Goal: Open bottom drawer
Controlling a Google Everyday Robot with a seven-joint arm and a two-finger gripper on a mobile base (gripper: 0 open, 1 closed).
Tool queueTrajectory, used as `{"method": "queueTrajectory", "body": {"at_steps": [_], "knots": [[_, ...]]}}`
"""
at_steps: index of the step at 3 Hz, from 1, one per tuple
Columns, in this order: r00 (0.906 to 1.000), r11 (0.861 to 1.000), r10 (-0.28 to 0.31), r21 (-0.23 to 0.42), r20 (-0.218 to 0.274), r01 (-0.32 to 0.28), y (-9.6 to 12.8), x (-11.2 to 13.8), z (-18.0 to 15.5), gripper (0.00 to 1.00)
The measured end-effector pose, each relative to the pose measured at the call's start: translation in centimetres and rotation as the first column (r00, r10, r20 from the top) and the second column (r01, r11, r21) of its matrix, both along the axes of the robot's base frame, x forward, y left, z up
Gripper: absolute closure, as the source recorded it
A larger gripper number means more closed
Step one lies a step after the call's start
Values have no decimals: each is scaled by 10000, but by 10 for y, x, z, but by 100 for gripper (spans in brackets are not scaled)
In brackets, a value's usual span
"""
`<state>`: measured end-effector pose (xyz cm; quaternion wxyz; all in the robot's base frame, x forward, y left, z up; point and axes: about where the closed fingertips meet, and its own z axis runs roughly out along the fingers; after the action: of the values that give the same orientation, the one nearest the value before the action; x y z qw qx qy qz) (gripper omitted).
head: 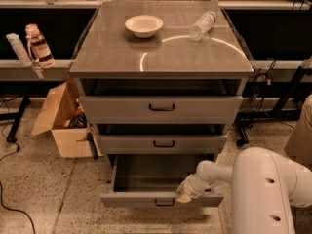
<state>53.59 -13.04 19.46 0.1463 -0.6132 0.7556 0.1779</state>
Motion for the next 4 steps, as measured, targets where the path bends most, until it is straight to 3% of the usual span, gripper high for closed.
{"method": "queueTrajectory", "body": {"at_steps": [1,4], "knots": [[9999,10000,-77,27,-115,77,-3,-11,-4,100],[9985,9992,-382,59,-393,384,-12,-43,-7,100]]}}
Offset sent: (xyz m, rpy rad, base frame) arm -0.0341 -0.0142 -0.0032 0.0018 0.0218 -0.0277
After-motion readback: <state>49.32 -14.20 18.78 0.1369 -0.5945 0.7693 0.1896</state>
